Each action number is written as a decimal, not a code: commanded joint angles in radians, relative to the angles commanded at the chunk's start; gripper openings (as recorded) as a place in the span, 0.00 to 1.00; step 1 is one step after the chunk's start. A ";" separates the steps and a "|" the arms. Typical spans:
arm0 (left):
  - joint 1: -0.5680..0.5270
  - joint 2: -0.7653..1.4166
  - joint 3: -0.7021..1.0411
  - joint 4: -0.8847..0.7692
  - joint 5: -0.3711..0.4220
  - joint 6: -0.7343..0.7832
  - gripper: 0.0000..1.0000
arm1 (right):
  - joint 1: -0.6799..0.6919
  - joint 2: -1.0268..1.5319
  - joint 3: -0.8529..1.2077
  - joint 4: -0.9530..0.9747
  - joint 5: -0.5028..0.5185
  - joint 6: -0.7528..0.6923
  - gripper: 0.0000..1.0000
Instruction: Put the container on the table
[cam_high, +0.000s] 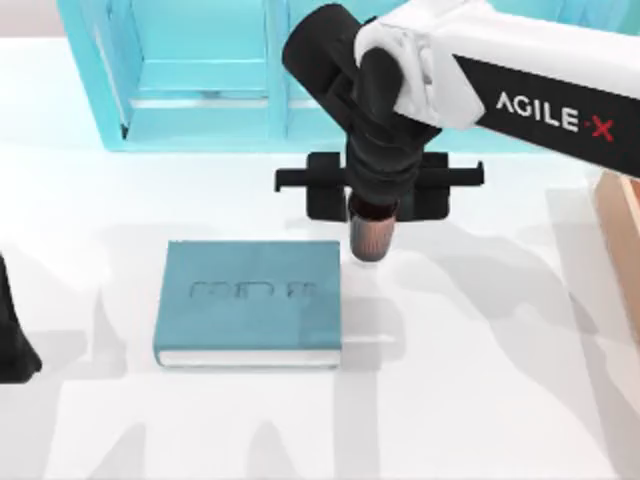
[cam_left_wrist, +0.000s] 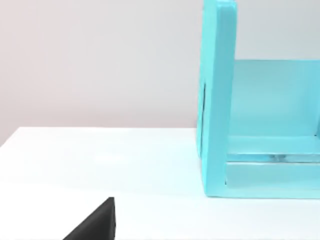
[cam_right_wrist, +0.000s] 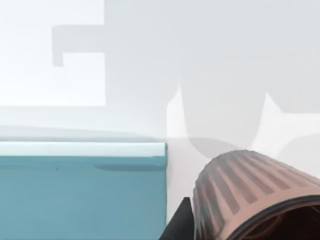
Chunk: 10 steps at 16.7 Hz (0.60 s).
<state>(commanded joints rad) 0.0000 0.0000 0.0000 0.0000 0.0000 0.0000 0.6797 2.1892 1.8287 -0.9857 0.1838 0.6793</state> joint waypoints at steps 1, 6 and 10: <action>0.000 0.000 0.000 0.000 0.000 0.000 1.00 | 0.000 0.000 0.000 0.000 0.000 0.000 0.00; 0.000 0.000 0.000 0.000 0.000 0.000 1.00 | 0.000 0.000 0.000 0.000 0.000 0.000 0.30; 0.000 0.000 0.000 0.000 0.000 0.000 1.00 | 0.000 0.000 0.000 0.000 0.000 0.000 0.60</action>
<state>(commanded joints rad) 0.0000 0.0000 0.0000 0.0000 0.0000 0.0000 0.6797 2.1892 1.8287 -0.9857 0.1838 0.6793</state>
